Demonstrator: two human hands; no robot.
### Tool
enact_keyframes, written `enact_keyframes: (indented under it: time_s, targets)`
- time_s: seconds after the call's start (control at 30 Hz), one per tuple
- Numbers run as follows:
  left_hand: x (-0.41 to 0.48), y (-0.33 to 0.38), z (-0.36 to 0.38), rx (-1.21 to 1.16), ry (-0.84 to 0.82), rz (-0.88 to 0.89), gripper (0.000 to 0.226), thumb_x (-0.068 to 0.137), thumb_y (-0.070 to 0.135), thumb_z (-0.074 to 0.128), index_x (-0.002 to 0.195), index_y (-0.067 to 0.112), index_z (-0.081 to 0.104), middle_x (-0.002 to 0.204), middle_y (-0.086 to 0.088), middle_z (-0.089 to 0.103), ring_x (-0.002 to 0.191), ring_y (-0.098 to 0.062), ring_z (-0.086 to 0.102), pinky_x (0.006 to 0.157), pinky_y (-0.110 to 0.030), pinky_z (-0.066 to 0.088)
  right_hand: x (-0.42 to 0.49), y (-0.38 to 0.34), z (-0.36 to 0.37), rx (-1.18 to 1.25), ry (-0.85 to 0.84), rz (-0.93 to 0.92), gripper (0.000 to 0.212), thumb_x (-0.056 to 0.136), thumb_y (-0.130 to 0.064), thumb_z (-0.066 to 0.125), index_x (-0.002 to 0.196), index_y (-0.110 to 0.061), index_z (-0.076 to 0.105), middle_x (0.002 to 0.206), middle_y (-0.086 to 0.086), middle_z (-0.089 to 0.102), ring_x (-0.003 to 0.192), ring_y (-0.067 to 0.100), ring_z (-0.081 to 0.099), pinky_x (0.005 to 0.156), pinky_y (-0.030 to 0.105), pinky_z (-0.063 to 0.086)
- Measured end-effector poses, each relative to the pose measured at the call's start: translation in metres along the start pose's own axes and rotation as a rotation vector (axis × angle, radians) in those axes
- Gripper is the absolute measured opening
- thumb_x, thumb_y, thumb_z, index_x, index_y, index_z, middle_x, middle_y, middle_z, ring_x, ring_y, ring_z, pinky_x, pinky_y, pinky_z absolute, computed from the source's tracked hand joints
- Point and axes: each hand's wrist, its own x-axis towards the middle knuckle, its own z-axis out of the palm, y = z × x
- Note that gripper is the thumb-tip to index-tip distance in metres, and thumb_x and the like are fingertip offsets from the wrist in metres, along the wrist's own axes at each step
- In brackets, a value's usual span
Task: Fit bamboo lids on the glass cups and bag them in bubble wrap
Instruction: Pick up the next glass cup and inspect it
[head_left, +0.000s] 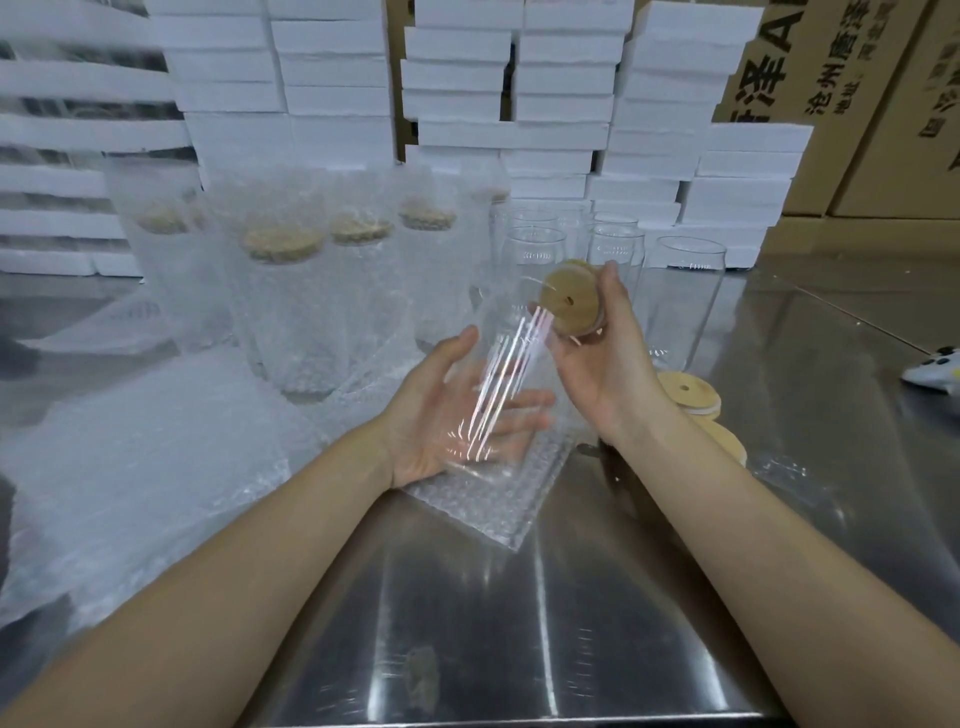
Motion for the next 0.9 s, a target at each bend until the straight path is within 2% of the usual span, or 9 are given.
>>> enact_keyframes:
  time_s: [0.1,0.2,0.27,0.4,0.6,0.67,0.73,0.83,0.9]
  targets:
    - [0.0,-0.002,0.001,0.03,-0.061,-0.06,0.079,0.067,0.06,0.07,0.129,0.013,0.056,0.12,-0.02,0.064,0.105,-0.034,0.066,0.088,-0.045,0.054,-0.004,0.0,0.002,-0.212,-0.106,-0.049,0.043,0.097,-0.039,0.047,0.114,-0.003,0.062,0.106,0.009,0.063,0.102,0.021,0.06,0.109,0.037,0.042]
    - [0.0,-0.001,0.001,0.012,-0.063,-0.061,0.075,0.071,0.059,0.067,0.129,0.013,0.056,0.118,-0.021,0.065,0.104,-0.034,0.066,0.087,-0.044,0.055,-0.007,0.003,0.006,-0.299,-0.136,-0.055,0.054,0.097,-0.036,0.046,0.126,0.008,0.055,0.106,0.012,0.063,0.103,0.021,0.059,0.103,0.034,0.043]
    - [0.0,-0.002,0.001,0.014,-0.047,-0.051,0.074,0.074,0.061,0.063,0.13,0.014,0.055,0.116,-0.02,0.066,0.103,-0.033,0.066,0.089,-0.045,0.053,-0.007,0.004,0.006,-0.322,-0.137,-0.057,0.045,0.101,-0.03,0.044,0.121,0.008,0.057,0.105,0.013,0.063,0.103,0.023,0.058,0.102,0.036,0.043]
    - [0.001,-0.003,0.004,0.048,-0.001,-0.025,0.07,0.075,0.06,0.057,0.13,0.017,0.053,0.114,-0.019,0.068,0.102,-0.032,0.068,0.083,-0.043,0.057,-0.005,0.004,0.006,-0.354,-0.088,-0.064,0.025,0.102,-0.022,0.042,0.098,-0.005,0.06,0.103,0.015,0.061,0.102,0.026,0.056,0.102,0.044,0.041]
    - [0.002,-0.005,0.007,0.091,0.04,-0.008,0.068,0.072,0.06,0.062,0.126,0.02,0.056,0.112,-0.018,0.069,0.103,-0.032,0.067,0.082,-0.043,0.056,-0.003,0.014,0.002,-0.561,0.021,-0.151,0.031,0.102,-0.032,0.046,0.102,-0.009,0.068,0.107,0.014,0.071,0.105,0.03,0.066,0.094,0.038,0.052]
    - [0.002,-0.005,0.008,0.109,0.042,-0.009,0.064,0.074,0.06,0.062,0.124,0.02,0.057,0.11,-0.018,0.069,0.103,-0.032,0.067,0.081,-0.043,0.056,-0.001,0.014,-0.001,-0.623,0.059,-0.142,0.026,0.1,-0.036,0.048,0.098,-0.019,0.068,0.109,0.008,0.071,0.108,0.025,0.065,0.093,0.039,0.051]
    - [0.002,-0.006,0.008,0.118,0.046,-0.005,0.061,0.076,0.06,0.06,0.122,0.021,0.058,0.11,-0.019,0.069,0.104,-0.033,0.066,0.079,-0.042,0.056,0.0,0.013,-0.002,-0.64,0.072,-0.126,0.023,0.098,-0.038,0.049,0.087,-0.027,0.067,0.099,-0.003,0.072,0.105,0.018,0.065,0.088,0.037,0.05]
    - [0.002,-0.008,0.011,0.096,0.047,-0.002,0.061,0.076,0.058,0.061,0.122,0.019,0.057,0.108,-0.02,0.069,0.1,-0.033,0.067,0.075,-0.041,0.057,0.0,0.017,-0.001,-0.615,0.056,-0.147,0.022,0.092,-0.042,0.052,0.077,-0.03,0.064,0.081,-0.012,0.07,0.088,0.008,0.065,0.075,0.026,0.048]
    - [0.002,-0.009,0.013,0.08,0.065,0.008,0.066,0.075,0.057,0.063,0.127,0.017,0.052,0.106,-0.02,0.069,0.095,-0.033,0.068,0.072,-0.04,0.057,-0.001,0.021,0.0,-0.643,0.039,-0.185,0.018,0.081,-0.046,0.053,0.074,-0.034,0.064,0.079,-0.015,0.068,0.087,0.007,0.064,0.077,0.027,0.049]
